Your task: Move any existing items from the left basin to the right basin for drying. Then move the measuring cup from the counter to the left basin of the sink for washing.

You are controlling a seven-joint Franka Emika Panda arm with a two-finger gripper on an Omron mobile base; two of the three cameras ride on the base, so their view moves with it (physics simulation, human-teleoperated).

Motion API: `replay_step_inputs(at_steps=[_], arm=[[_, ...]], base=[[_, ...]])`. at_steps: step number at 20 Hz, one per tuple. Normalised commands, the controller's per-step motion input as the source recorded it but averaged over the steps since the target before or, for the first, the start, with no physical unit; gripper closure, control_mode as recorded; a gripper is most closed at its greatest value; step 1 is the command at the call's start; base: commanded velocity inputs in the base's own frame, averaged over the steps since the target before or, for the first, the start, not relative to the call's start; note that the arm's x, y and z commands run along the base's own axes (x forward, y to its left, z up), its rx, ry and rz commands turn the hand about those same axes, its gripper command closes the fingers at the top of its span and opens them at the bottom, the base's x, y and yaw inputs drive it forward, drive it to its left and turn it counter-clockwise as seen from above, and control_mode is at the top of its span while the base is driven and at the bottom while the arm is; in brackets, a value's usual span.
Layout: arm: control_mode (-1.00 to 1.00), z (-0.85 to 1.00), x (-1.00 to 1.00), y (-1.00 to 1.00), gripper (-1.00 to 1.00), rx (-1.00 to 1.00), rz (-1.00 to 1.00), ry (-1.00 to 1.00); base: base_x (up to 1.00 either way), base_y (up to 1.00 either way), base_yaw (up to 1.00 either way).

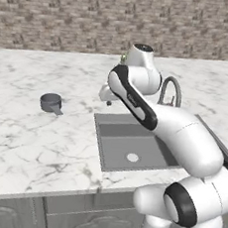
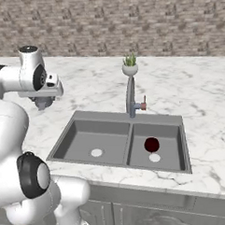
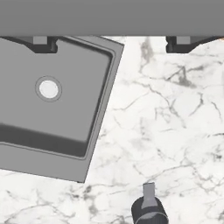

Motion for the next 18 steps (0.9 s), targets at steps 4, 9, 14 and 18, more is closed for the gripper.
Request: replay_step_inputs(at_steps=[4, 9, 14, 18], arm=[[-1.00, -0.03, 0.48, 0.86, -1.00, 0.04, 0.08, 0.00], [-1.00, -0.50, 0.16, 0.90, -1.00, 0.00, 0.12, 0.00], [-1.00, -0.34, 0.16, 0.57, -1.00, -0.01, 0.00, 0.00], [-1.00, -0.16, 0.36, 0.32, -1.00, 0.00, 0.00, 0.00]], base=[[0.00, 0.00, 0.00], [0.00, 0.00, 0.00], [0.00, 0.00, 0.00], [0.00, 0.00, 0.00]])
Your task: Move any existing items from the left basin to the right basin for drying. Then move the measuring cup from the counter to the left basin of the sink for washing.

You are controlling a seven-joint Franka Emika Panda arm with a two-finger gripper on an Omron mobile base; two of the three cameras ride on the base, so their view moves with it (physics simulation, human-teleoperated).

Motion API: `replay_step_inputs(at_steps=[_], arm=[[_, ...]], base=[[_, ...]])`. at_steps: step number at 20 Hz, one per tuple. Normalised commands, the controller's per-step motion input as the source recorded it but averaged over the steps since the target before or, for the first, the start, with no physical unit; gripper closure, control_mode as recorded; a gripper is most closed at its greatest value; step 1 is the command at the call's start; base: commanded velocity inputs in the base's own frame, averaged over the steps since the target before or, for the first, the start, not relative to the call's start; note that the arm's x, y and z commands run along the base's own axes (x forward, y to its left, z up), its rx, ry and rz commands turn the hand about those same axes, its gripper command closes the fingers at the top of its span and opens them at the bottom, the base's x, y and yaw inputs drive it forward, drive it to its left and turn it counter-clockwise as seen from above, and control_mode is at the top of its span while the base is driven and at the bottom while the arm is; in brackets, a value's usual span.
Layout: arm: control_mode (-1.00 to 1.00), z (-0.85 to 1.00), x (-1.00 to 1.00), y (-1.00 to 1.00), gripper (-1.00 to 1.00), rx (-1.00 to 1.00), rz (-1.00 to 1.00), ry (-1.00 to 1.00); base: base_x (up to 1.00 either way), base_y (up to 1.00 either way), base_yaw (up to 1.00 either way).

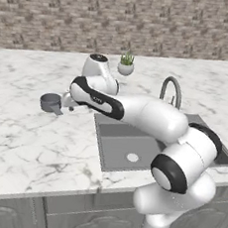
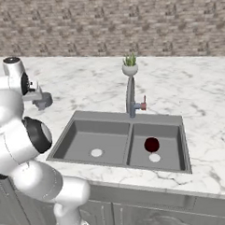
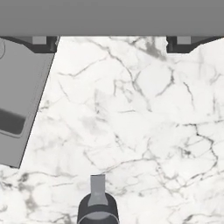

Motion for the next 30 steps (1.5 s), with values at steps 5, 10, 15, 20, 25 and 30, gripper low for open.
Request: replay_step_inputs(at_steps=[5, 10, 15, 20, 25, 30], arm=[[-1.00, -0.27, 0.43, 0.20, -1.00, 0.00, 0.00, 0.00], [-1.00, -0.23, 0.40, 0.14, -1.00, 0.00, 0.00, 0.00], [-1.00, -0.12, 0.38, 0.11, -1.00, -0.03, -0.01, 0.00], [-1.00, -0.19, 0.27, 0.04, -1.00, -0.01, 0.00, 0.00], [-1.00, -0.25, 0.33, 0.06, -1.00, 0.00, 0.00, 0.00], [-1.00, -0.27, 0.29, 0.18, -1.00, 0.00, 0.00, 0.00]], base=[[0.00, 0.00, 0.00], [0.00, 0.00, 0.00], [0.00, 0.00, 0.00], [0.00, 0.00, 0.00], [0.00, 0.00, 0.00], [0.00, 0.00, 0.00]])
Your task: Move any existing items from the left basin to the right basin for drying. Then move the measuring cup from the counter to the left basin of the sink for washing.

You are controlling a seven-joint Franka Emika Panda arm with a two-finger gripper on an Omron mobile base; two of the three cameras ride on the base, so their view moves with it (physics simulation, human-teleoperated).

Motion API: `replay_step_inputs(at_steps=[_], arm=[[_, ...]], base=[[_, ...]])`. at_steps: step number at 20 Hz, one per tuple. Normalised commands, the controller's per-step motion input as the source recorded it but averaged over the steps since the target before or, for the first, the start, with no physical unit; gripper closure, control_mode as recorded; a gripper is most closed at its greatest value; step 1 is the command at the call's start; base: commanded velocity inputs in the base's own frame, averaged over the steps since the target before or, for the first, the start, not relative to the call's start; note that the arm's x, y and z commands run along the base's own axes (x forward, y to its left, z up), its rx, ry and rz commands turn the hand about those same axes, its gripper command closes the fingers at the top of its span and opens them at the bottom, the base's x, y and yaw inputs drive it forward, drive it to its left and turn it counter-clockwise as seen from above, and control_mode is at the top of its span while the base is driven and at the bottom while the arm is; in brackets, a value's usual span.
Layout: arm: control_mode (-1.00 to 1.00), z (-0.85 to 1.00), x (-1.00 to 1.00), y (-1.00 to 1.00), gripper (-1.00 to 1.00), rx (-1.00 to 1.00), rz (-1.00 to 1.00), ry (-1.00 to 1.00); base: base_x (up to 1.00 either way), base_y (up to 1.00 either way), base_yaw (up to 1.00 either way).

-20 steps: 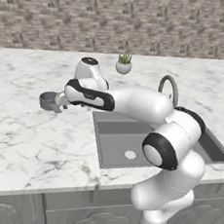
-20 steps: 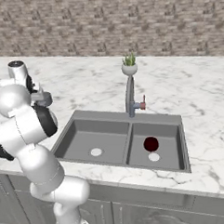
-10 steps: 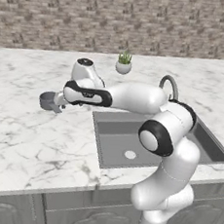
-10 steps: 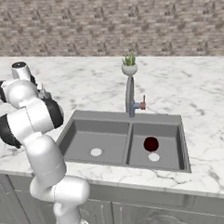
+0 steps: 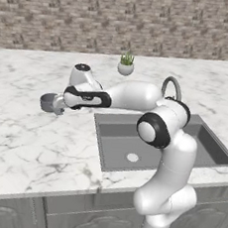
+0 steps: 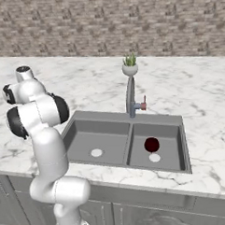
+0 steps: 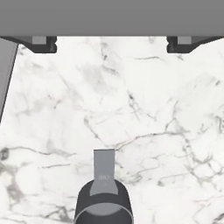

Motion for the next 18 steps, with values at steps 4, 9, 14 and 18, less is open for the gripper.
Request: replay_step_inputs(at_steps=[4, 9, 14, 18], arm=[[-1.00, -0.21, 0.25, 0.10, -1.00, 0.00, 0.00, 0.00], [-1.00, -0.15, 0.25, 0.02, -1.00, 0.00, 0.00, 0.00], [-1.00, -0.15, 0.20, 0.06, -1.00, 0.00, 0.00, 0.00], [-1.00, -0.23, 0.20, 0.14, -1.00, 0.00, 0.00, 0.00]], base=[[0.00, 0.00, 0.00], [0.00, 0.00, 0.00], [0.00, 0.00, 0.00], [0.00, 0.00, 0.00]])
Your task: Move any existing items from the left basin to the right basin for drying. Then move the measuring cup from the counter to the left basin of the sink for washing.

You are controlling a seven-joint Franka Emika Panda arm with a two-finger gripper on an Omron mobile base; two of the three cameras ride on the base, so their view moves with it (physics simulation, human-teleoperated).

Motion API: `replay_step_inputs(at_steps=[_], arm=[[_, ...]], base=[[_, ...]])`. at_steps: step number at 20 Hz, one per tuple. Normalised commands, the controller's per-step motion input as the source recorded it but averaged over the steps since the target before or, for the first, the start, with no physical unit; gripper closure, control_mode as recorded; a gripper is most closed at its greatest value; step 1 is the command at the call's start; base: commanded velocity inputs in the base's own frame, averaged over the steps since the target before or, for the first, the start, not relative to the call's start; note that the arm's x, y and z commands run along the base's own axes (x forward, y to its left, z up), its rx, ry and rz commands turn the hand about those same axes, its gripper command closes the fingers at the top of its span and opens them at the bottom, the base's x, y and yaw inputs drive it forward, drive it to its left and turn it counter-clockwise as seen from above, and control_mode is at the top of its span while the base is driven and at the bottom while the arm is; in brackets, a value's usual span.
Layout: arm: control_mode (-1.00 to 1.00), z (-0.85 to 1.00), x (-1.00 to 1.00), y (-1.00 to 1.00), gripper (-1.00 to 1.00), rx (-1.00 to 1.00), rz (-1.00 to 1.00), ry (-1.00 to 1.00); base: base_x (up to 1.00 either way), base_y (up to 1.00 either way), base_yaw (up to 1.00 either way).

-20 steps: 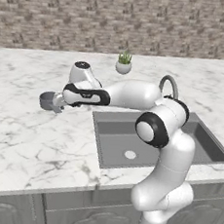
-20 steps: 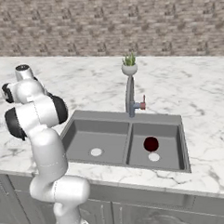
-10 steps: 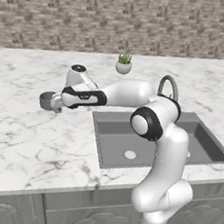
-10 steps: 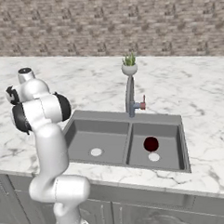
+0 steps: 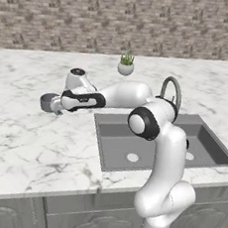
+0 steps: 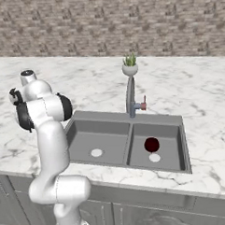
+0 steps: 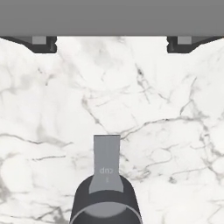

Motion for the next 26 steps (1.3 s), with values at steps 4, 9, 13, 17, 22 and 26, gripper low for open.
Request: replay_step_inputs(at_steps=[4, 9, 13, 17, 22, 26], arm=[[-1.00, -0.19, 0.30, 0.14, -1.00, 0.00, 0.00, 0.00], [-1.00, -0.13, 0.31, 0.09, -1.00, 0.00, 0.00, 0.00], [-1.00, -0.11, 0.34, 0.19, -1.00, 0.00, 0.00, 0.00], [-1.00, -0.06, 0.35, 0.31, -1.00, -0.04, 0.00, 0.00], [-1.00, -0.12, 0.28, 0.17, -1.00, -0.03, 0.00, 0.00], [-1.00, -0.12, 0.09, 0.01, -1.00, 0.00, 0.00, 0.00]], base=[[0.00, 0.00, 0.00], [0.00, 0.00, 0.00], [0.00, 0.00, 0.00], [0.00, 0.00, 0.00], [0.00, 0.00, 0.00], [0.00, 0.00, 0.00]])
